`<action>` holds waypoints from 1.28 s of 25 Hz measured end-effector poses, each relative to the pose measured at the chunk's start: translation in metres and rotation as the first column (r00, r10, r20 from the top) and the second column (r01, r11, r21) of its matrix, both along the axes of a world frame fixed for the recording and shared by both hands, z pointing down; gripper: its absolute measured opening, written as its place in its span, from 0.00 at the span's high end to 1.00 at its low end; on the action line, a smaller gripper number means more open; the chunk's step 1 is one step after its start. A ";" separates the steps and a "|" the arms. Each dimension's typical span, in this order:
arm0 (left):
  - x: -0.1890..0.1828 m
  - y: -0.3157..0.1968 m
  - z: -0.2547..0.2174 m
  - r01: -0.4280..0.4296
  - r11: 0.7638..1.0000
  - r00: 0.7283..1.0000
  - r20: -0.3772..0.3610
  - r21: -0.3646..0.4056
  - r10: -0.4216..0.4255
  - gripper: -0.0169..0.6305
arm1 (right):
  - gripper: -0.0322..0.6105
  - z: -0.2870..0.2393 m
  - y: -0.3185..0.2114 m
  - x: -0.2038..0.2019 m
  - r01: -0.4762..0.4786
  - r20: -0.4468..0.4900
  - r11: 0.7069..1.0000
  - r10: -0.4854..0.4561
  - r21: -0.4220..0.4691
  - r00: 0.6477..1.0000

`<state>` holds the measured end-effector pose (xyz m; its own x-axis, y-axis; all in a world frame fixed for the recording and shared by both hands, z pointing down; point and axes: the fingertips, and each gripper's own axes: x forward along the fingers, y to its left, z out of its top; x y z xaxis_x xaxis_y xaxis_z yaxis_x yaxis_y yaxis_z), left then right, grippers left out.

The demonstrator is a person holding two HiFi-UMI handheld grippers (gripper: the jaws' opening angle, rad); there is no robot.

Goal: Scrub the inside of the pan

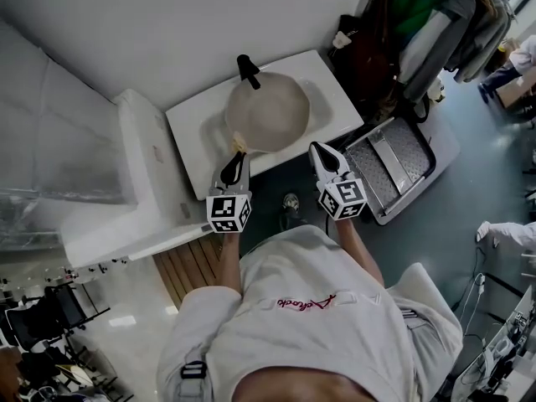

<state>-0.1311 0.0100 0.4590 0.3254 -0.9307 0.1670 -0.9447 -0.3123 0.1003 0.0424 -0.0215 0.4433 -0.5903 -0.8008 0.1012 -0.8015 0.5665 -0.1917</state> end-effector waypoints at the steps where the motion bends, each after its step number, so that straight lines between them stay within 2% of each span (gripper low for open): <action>1: 0.001 0.005 -0.001 0.001 1.000 1.000 0.001 0.001 -0.001 0.91 | 0.94 0.000 0.005 0.001 -0.001 0.000 1.000 0.001 0.001 1.000; 15: 0.011 0.048 -0.003 -0.001 1.000 1.000 -0.003 0.006 0.001 0.91 | 0.94 -0.001 0.045 0.017 -0.028 -0.005 1.000 0.028 -0.001 1.000; 32: 0.023 0.066 0.006 -0.042 0.999 0.999 -0.005 -0.003 0.042 0.91 | 0.94 0.004 0.066 0.024 -0.056 -0.017 0.998 0.056 -0.003 0.998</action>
<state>-0.1078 0.0762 0.4649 0.3653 -0.9156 0.1684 -0.9301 -0.3515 0.1065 0.0667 0.0448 0.4475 -0.5431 -0.8319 0.1138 -0.8348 0.5203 -0.1802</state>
